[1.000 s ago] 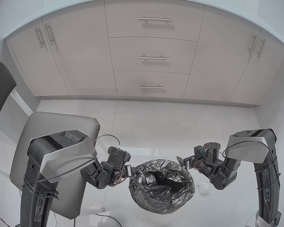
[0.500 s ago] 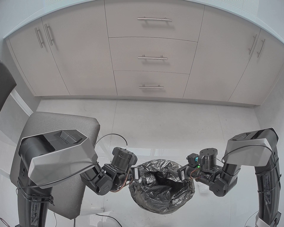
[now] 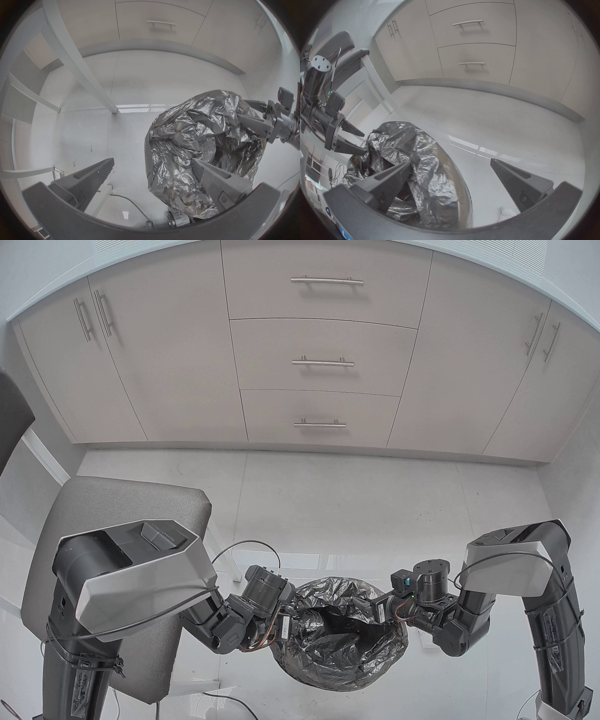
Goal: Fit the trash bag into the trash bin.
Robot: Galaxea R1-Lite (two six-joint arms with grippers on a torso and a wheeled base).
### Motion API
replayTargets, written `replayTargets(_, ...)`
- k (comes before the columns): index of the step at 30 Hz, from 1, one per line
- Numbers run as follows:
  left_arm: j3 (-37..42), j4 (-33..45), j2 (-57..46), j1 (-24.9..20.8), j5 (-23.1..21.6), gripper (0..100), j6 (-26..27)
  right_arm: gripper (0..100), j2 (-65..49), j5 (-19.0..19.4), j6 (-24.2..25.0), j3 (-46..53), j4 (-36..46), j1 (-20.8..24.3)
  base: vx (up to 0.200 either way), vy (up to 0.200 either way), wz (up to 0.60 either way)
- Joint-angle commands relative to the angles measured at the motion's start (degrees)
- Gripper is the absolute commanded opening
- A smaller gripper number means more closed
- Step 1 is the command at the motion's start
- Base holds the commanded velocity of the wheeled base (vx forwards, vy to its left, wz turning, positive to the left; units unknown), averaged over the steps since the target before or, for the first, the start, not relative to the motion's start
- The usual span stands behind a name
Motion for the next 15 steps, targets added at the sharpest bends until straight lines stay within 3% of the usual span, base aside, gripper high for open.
replayTargets(1, -1.2, 1.1, 0.9, 0.0, 0.1, 100, 0.0, 100, 1.8, -0.2, 0.1, -1.3, 0.0, -0.6, 0.0, 0.0, 0.0)
replayTargets(15, -0.6, 1.0, 0.5, -0.9, 0.2, 100, 0.1, 100, 2.6, -4.3, 0.1, -3.5, 0.2, -1.8, 0.0, 0.0, 0.0)
